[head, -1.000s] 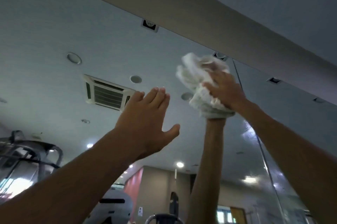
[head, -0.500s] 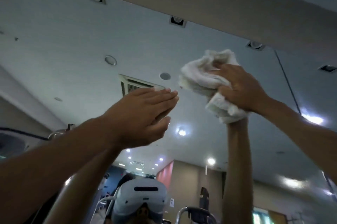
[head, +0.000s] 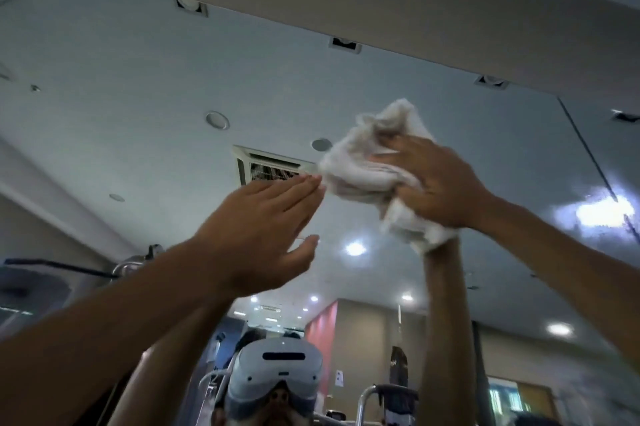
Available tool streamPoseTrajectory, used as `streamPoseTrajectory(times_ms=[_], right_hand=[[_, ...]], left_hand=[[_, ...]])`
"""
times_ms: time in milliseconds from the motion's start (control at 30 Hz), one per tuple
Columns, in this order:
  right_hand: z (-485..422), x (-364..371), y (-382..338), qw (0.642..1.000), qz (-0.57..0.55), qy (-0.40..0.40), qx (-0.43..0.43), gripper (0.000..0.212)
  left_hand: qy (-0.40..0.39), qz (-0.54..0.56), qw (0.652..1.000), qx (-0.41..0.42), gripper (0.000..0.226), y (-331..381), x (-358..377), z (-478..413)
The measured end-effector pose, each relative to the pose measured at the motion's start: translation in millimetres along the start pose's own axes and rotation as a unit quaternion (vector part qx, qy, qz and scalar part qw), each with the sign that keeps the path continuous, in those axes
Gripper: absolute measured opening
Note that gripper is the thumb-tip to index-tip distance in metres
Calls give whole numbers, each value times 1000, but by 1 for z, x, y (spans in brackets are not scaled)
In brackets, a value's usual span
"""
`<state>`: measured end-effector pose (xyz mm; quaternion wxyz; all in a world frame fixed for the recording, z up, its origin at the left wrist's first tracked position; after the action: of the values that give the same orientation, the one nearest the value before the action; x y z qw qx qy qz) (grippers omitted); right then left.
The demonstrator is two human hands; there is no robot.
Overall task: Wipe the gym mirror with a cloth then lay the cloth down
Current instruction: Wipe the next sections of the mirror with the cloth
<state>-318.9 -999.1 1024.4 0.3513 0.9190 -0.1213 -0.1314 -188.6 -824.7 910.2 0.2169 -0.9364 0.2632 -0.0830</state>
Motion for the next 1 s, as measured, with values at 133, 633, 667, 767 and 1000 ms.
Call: streamPoseTrajectory(times_ms=[133, 633, 667, 767, 1000], right_hand=[[-23, -18, 54, 930, 29, 109, 350, 51], [-92, 31, -97, 999, 23, -33, 29, 63], [-92, 26, -74, 994, 29, -4, 105, 65], [-132, 22, -47, 936, 1, 84, 342, 69], [-204, 56, -147, 980, 48, 55, 185, 50]], left_hand=[[-5, -5, 1000, -13, 75, -67, 1, 36], [51, 104, 978, -173, 80, -136, 9, 87], [48, 104, 978, -173, 80, -137, 10, 86], [49, 89, 979, -178, 75, -136, 8, 87], [65, 83, 976, -192, 77, -138, 8, 89]])
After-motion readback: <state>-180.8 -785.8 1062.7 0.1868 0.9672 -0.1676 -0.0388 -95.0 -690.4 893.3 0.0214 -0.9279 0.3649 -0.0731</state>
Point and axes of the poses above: each hand's wrist, its own z-axis away from the middle knuckle, its own x-axis out of the palm, y = z × x, the point moved 5 cm from there along -z, towards the middle knuckle, and after that the axes turned 5 degrees about -z, right-handed, at the moved point
